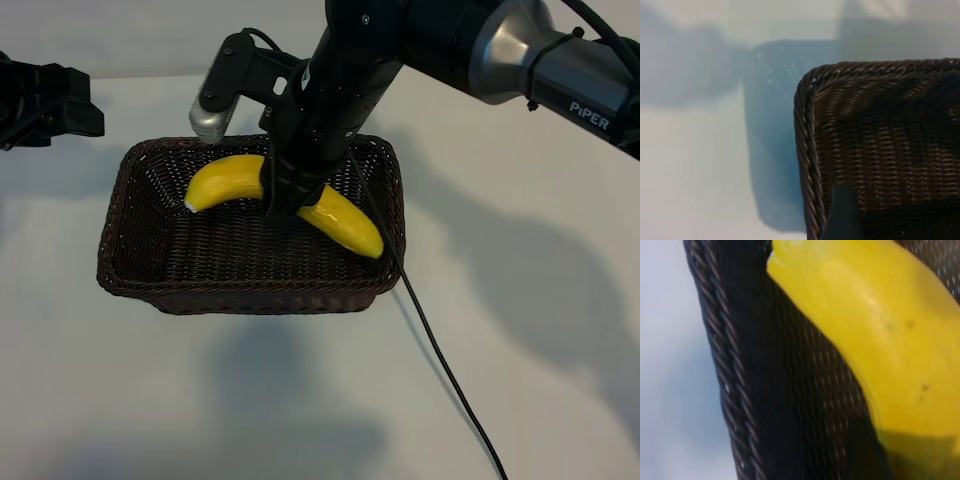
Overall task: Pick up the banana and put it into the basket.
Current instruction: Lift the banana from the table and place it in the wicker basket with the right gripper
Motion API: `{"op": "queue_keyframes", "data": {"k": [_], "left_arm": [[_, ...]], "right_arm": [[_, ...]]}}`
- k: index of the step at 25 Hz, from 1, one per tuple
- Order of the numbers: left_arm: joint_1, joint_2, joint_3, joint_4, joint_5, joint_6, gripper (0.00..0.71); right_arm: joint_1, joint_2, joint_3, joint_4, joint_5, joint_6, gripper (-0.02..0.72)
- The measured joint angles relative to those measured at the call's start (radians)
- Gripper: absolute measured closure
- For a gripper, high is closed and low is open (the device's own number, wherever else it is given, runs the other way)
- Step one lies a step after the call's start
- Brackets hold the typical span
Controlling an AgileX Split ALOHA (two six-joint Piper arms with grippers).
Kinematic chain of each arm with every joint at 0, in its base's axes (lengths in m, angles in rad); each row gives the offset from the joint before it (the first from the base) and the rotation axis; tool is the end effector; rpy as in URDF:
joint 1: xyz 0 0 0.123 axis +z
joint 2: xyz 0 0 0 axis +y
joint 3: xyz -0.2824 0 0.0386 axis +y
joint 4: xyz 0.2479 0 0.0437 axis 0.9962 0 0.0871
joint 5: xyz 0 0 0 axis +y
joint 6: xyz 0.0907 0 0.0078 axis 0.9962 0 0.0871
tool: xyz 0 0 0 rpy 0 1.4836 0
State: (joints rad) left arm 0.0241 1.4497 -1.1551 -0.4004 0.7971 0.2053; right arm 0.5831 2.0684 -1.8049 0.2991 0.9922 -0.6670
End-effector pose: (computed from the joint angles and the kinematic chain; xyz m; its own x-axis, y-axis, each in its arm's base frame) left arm 0.3044 -0.0181 0.3060 -0.8293 -0.0989 -0.5501 0.0681 0.9590 -0.2751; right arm 0.3679 0.2696 0.2499 -0.3716 -0.8016 -0.4683 -0.9074 0.4203 0.0005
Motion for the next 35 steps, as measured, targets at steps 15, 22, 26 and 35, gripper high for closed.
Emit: {"op": "queue_keyframes", "data": {"k": [15, 22, 26, 35], "left_arm": [[0.000, 0.000, 0.000, 0.000, 0.000, 0.003, 0.121], [0.000, 0.000, 0.000, 0.001, 0.000, 0.003, 0.121], [0.000, 0.000, 0.000, 0.001, 0.000, 0.003, 0.121], [0.000, 0.000, 0.000, 0.001, 0.000, 0.003, 0.122]], "right_arm": [[0.057, 0.114, -0.031, 0.018, -0.056, -0.062, 0.295], [0.066, 0.162, -0.032, 0.018, -0.079, -0.075, 0.295], [0.066, 0.182, -0.032, 0.017, -0.082, -0.076, 0.295], [0.066, 0.194, -0.032, 0.001, -0.092, -0.079, 0.295]]}}
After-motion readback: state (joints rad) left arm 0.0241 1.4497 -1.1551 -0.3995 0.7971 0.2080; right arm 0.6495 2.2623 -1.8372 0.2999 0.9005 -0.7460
